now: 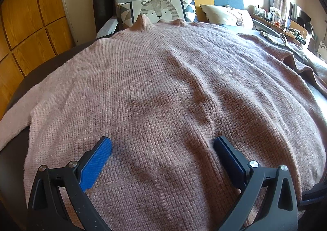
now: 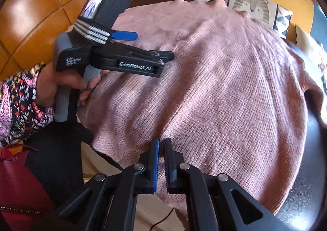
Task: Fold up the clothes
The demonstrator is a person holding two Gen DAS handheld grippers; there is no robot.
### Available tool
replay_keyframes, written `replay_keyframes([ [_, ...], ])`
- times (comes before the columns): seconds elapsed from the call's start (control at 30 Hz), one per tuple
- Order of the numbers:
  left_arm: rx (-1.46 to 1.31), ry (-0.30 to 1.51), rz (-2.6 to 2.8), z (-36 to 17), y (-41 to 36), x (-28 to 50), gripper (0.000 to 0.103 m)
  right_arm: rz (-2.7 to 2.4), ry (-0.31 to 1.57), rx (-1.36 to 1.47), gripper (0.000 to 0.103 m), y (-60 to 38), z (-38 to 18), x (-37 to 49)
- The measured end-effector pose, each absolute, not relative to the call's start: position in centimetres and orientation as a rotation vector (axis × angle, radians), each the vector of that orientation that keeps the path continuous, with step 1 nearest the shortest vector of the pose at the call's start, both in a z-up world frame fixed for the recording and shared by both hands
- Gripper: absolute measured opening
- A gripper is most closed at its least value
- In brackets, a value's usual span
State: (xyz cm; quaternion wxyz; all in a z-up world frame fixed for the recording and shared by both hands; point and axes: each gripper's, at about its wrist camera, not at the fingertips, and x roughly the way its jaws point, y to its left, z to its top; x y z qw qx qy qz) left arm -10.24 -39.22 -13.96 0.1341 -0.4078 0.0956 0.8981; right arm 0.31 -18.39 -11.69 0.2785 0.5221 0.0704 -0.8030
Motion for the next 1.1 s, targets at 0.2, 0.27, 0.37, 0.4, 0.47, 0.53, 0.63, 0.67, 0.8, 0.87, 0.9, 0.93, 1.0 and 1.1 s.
replay_keyframes([
  [0.2, -1.182, 0.28, 2.605, -14.0, -39.2, -10.2, 0.102, -2.3, 0.005, 1.292, 0.019, -14.9, -9.4, -0.9],
  [0.27, -1.184, 0.279, 2.604, -14.0, -39.2, -10.2, 0.102, -2.402, 0.023, 1.298, 0.02, -13.7, -9.7, -1.6],
  [0.37, -1.193, 0.274, 2.597, -14.0, -39.2, -10.3, 0.102, -2.486, 0.09, 1.363, 0.02, -12.4, -11.1, -2.4],
  [0.4, -1.196, 0.271, 2.593, -14.0, -39.3, -10.4, 0.102, -2.497, 0.119, 1.389, 0.02, -12.3, -11.6, -2.6],
  [0.47, -1.199, 0.275, 2.584, -13.9, -39.4, -10.4, 0.102, -2.522, 0.158, 1.375, 0.02, -11.2, -11.9, -1.9],
  [0.53, -1.202, 0.281, 2.572, -13.9, -39.6, -10.3, 0.102, -2.555, 0.219, 1.352, 0.022, -10.3, -12.1, -1.2],
  [0.63, -1.194, 0.308, 2.542, -13.8, -40.4, -10.1, 0.102, -2.585, 0.246, 1.346, 0.027, -9.2, -12.8, -1.0],
  [0.67, -1.189, 0.319, 2.532, -13.7, -40.9, -10.1, 0.102, -2.587, 0.2, 1.348, 0.027, -8.5, -13.0, -0.9],
  [0.8, -1.191, 0.324, 2.498, -13.6, -43.1, -9.9, 0.103, -2.562, 0.003, 1.343, 0.031, -6.5, -13.2, -0.4],
  [0.87, -1.212, 0.306, 2.472, -13.3, -43.8, -9.9, 0.103, -2.551, -0.012, 1.334, 0.031, -6.6, -12.8, -0.5],
  [0.9, -1.223, 0.295, 2.459, -13.1, -44.0, -9.8, 0.103, -2.545, -0.02, 1.33, 0.031, -6.7, -12.6, -0.6],
  [0.93, -1.22, 0.282, 2.45, -12.7, -44.0, -9.6, 0.103, -2.54, -0.027, 1.325, 0.031, -6.8, -12.4, -0.7],
  [1.0, -1.163, 0.261, 2.441, -11.7, -43.7, -8.6, 0.103, -2.529, -0.042, 1.316, 0.031, -6.9, -12.1, -0.8],
  [1.1, -1.017, 0.307, 2.472, -10.5, -43.1, -6.6, 0.103, -2.512, -0.065, 1.302, 0.031, -7.1, -11.5, -1.0],
])
